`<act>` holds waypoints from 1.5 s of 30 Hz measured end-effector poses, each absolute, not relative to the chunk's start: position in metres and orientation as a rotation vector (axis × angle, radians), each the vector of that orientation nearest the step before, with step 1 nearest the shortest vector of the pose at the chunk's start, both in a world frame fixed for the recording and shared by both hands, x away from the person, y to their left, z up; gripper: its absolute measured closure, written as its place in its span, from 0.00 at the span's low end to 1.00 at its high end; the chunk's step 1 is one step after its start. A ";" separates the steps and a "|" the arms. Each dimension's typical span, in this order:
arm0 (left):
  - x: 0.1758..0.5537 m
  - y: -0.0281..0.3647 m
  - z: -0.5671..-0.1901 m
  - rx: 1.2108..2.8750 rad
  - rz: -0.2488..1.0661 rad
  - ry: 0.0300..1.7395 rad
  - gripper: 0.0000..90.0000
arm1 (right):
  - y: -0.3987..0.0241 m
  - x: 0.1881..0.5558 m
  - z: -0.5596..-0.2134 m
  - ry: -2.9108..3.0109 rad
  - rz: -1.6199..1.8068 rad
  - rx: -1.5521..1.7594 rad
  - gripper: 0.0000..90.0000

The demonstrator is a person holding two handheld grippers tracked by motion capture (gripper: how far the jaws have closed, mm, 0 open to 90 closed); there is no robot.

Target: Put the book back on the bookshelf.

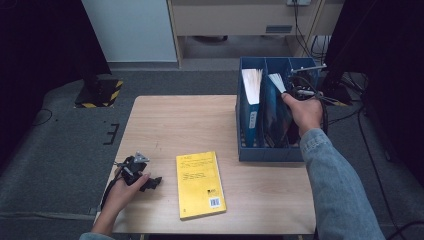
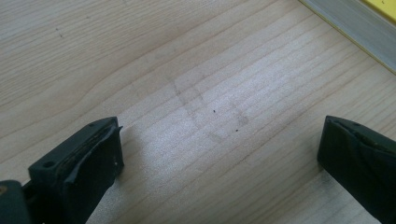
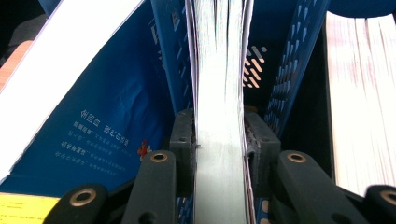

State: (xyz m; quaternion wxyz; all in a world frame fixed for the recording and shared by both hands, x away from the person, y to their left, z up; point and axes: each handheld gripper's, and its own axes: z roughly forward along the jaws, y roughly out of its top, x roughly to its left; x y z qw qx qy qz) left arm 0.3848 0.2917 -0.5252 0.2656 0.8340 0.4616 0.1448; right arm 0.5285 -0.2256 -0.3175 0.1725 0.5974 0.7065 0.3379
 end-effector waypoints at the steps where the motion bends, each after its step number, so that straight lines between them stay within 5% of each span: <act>1: 0.385 0.292 -0.525 2.253 0.389 1.245 0.00 | -0.226 0.528 -0.318 2.005 0.959 1.695 0.77; 45: 0.386 0.289 -0.526 2.256 0.392 1.230 0.00 | -0.222 0.543 -0.312 1.863 0.967 1.735 0.81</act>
